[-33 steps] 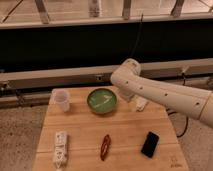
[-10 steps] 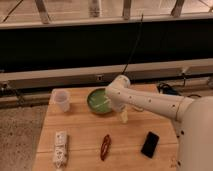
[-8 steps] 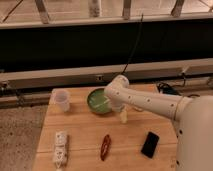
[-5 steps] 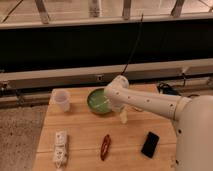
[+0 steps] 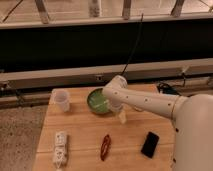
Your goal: Drag the ceramic bowl in a circle
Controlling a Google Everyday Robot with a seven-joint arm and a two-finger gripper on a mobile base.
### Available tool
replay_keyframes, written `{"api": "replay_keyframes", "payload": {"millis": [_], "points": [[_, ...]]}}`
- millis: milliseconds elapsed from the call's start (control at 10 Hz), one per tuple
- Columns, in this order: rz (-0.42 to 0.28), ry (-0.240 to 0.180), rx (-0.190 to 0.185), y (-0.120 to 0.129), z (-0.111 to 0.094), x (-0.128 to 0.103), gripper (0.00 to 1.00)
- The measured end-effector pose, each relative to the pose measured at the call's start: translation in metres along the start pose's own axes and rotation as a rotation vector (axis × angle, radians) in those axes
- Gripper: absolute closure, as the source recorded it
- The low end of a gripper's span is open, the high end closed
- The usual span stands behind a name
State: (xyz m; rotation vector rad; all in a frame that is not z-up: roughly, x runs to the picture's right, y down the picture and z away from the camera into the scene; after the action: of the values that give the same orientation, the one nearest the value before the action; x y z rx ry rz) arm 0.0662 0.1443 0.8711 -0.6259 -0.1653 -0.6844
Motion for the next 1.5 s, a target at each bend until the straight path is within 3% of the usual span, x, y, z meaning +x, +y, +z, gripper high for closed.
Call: {"api": "replay_keyframes", "payload": {"millis": [1200,1300,1500], "points": [[-0.001,0.000,-0.027,-0.0031,0.0027,-0.0045,0.20],[0.000,0.000,-0.030,-0.0027,0.0025,-0.0040,0.26],[0.000,0.000,-0.034,-0.0019,0.0026,-0.0043,0.27]]}}
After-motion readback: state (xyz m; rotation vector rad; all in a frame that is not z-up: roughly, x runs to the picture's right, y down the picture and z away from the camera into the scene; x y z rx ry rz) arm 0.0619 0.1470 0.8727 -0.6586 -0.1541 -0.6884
